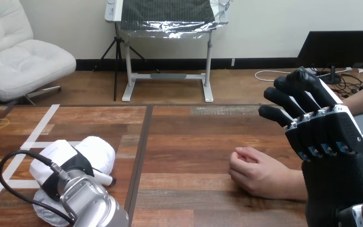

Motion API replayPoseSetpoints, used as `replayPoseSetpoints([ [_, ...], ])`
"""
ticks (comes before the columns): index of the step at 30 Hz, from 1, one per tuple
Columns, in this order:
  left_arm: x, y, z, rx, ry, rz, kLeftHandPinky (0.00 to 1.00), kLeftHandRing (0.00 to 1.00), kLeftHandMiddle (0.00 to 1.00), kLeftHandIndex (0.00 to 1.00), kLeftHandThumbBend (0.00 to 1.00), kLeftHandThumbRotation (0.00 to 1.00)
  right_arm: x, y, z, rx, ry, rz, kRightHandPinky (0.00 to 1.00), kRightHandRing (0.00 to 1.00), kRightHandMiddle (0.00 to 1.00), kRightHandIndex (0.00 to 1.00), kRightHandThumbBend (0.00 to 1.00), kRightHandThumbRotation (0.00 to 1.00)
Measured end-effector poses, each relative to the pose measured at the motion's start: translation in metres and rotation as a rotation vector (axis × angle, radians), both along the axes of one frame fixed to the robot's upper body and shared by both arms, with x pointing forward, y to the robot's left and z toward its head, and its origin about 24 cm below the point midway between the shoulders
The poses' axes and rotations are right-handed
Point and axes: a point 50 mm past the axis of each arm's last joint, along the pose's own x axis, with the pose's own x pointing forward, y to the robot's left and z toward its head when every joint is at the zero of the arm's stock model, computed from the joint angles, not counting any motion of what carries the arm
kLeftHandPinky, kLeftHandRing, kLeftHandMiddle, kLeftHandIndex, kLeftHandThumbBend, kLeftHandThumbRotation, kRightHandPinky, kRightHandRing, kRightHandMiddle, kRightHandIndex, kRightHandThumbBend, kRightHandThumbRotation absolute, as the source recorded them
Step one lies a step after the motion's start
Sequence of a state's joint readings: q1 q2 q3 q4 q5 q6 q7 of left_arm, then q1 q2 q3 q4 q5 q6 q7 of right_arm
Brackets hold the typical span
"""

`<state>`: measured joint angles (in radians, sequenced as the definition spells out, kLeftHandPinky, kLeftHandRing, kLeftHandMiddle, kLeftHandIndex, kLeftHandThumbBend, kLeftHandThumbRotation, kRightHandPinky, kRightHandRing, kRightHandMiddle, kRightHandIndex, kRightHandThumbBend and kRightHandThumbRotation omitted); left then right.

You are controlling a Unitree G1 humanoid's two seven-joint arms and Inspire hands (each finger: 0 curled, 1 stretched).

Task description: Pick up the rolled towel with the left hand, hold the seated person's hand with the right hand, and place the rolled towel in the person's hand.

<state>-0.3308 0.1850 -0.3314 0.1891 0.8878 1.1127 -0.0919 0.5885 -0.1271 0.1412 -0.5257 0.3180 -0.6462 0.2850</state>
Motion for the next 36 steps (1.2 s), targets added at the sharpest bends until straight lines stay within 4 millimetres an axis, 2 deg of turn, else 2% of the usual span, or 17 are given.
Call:
replayPoseSetpoints([
  [5,0.0016,0.0017,0.0009,-0.017,-0.009,0.011,0.27,0.46,0.64,0.76,0.93,0.02,0.0004,0.0001,-0.0003,0.001,0.004,0.003,0.79,0.84,0.86,0.85,0.93,1.00],
  [7,0.0022,0.0027,0.0012,-0.029,-0.014,0.019,0.23,0.37,0.57,0.76,0.91,0.01,0.0004,0.0002,-0.0002,0.000,0.003,0.005,0.79,0.84,0.86,0.85,0.93,1.00],
  [9,0.0031,0.0041,0.0017,-0.048,-0.017,0.029,0.21,0.34,0.55,0.76,0.90,0.01,0.0005,0.0003,-0.0001,-0.001,0.002,0.007,0.79,0.84,0.86,0.85,0.93,1.00],
  [12,0.0041,0.0058,0.0025,-0.061,-0.020,0.037,0.15,0.25,0.41,0.68,0.86,0.00,0.0006,0.0004,0.0000,-0.003,0.000,0.009,0.79,0.84,0.86,0.85,0.92,1.00],
  [16,0.0053,0.0082,0.0034,-0.077,-0.023,0.044,0.09,0.18,0.29,0.63,0.79,0.00,0.0007,0.0005,0.0002,-0.005,-0.001,0.011,0.79,0.84,0.86,0.85,0.91,1.00],
  [20,0.0060,0.0098,0.0037,-0.080,-0.029,0.039,0.08,0.16,0.26,0.61,0.75,0.00,0.0007,0.0006,0.0002,-0.005,-0.002,0.012,0.80,0.84,0.86,0.85,0.91,1.00],
  [29,0.0065,0.0097,0.0021,-0.091,-0.043,0.019,0.10,0.17,0.28,0.61,0.70,0.00,0.0008,0.0006,0.0002,-0.005,-0.002,0.011,0.79,0.84,0.86,0.85,0.91,0.99],
  [36,0.0059,0.0085,-0.0002,-0.093,-0.059,-0.006,0.10,0.19,0.29,0.54,0.68,0.00,0.0009,0.0002,0.0003,-0.005,-0.002,0.006,0.79,0.84,0.85,0.85,0.91,1.00],
])
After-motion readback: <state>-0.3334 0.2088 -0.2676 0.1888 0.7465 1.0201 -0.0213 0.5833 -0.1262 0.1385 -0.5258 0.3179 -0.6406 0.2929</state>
